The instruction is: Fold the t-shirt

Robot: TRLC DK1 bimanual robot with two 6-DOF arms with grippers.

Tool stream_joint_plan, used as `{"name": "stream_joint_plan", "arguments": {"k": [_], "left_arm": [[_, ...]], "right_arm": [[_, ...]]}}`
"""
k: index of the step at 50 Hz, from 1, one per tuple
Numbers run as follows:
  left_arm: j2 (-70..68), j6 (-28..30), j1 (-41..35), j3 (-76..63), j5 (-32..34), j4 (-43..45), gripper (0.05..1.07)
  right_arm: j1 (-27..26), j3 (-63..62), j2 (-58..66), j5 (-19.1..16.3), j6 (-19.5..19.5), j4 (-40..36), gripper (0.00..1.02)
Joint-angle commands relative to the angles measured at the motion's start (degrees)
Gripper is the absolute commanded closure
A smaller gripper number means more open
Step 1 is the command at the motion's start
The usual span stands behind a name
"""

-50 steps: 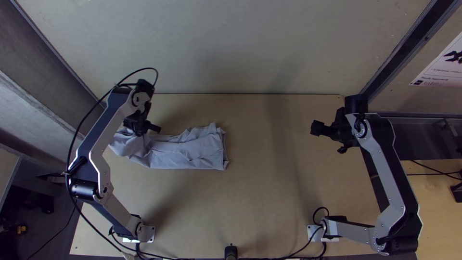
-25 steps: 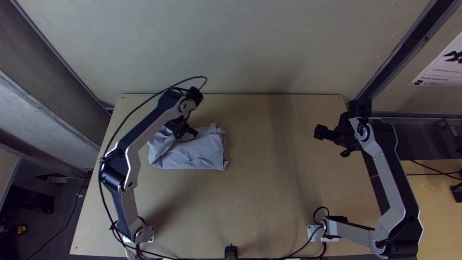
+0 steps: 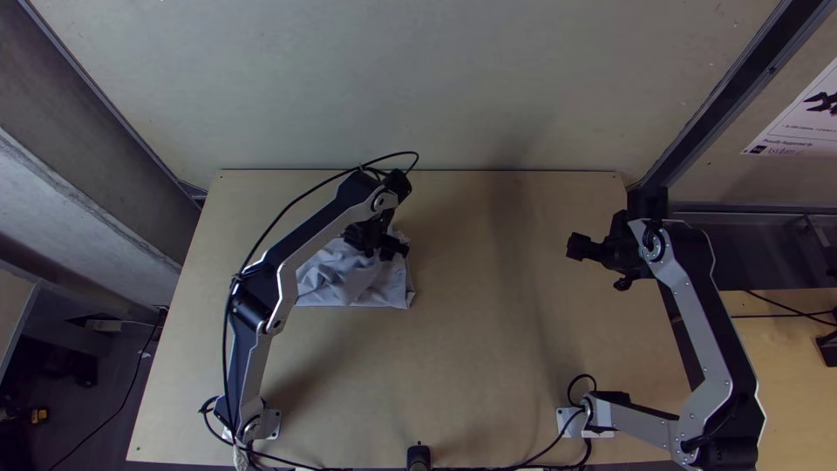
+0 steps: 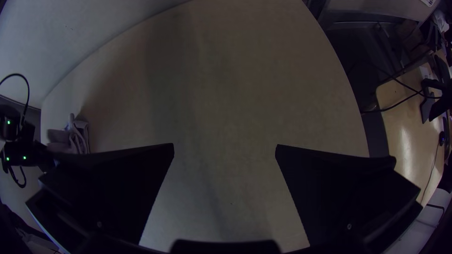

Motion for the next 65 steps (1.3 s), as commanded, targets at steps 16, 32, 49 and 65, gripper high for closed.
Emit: {"name": "stream_joint_plan", "arguments": {"k": [16,32,49,65], "left_arm": [[9.5,-23.5,3.0,12.6,17.2,5.5,0.1],[6.2,-21.5,6.2,13.1,28.3,6.0,0.1],[3.1,-17.4,3.6,9.1,33.2,3.8,0.1],[-4.7,-16.0,3.3,7.5,34.5,3.0,0.1]], "right_arm": [[3.0,-8.8,-5.2,-0.1,0.6,3.8,0.03],[3.3,-10.5,-6.4,-0.1,1.0,5.3,0.03],[4.3,-8.2,-7.9,-0.1,1.4,5.8,0.03],[4.2,-3.9,-8.9,-0.1,0.4,6.0,0.03]]}}
